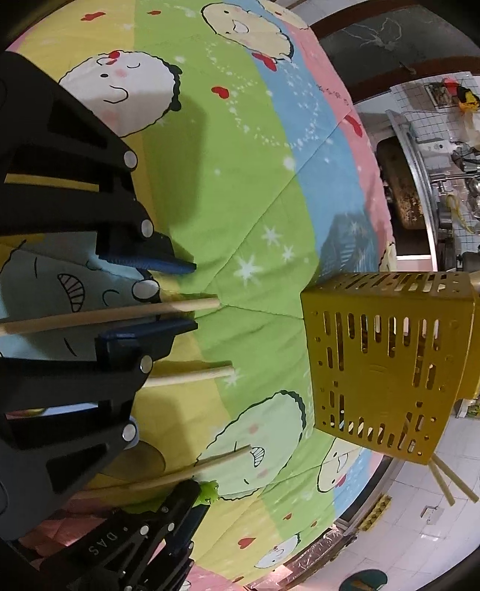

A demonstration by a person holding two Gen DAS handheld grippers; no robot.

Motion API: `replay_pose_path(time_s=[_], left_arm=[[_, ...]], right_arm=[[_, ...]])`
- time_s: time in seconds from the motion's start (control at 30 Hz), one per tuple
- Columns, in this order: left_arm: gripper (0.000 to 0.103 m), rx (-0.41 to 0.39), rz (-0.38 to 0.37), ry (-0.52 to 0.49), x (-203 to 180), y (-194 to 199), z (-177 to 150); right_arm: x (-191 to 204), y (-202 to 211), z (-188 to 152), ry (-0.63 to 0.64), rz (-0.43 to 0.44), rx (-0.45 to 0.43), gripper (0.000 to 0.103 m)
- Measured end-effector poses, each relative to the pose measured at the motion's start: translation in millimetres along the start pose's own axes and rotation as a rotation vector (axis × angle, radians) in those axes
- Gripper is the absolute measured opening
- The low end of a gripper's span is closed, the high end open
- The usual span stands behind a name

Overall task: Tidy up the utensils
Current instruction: 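Close the left tool on a chopstick while the right tool closes on the green frog fork, then lift the chopstick with the left tool over the holder while the right tool carries the fork there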

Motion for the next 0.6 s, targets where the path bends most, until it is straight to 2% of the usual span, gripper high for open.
replay_pose_path(time_s=[0.17, 0.37, 0.5, 0.6], left_arm=[[0.019, 0.018, -0.002, 0.014, -0.8, -3.4, 4.2], [0.006, -0.019, 0.001, 0.023, 0.7, -0.6, 5.3], [0.005, -0.037, -0.007, 0.041, 3.1, 4.0, 6.5], [0.005, -0.08, -0.001, 0.046, 3.9, 16.0, 10.2]], right_arm=[[-1.6, -2.4, 3.8, -0.007, 0.024, 0.019, 0.02], [-3.0, 1.9, 8.8, -0.007, 0.036, 0.003, 0.016], [-4.7, 8.0, 10.4, -0.014, 0.045, -0.021, 0.016], [-7.9, 14.0, 12.9, -0.023, 0.053, -0.045, 0.016]])
Point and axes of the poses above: each gripper's, at about its wrist camera, not at the fingertips, and y roughly against the way its jaws point, x to its left, z to its top, the point moved 8 cm from there along -y, roughly the way its jaws point, and after that the axes turned 7 degrees about y, right-handed, at the moved point
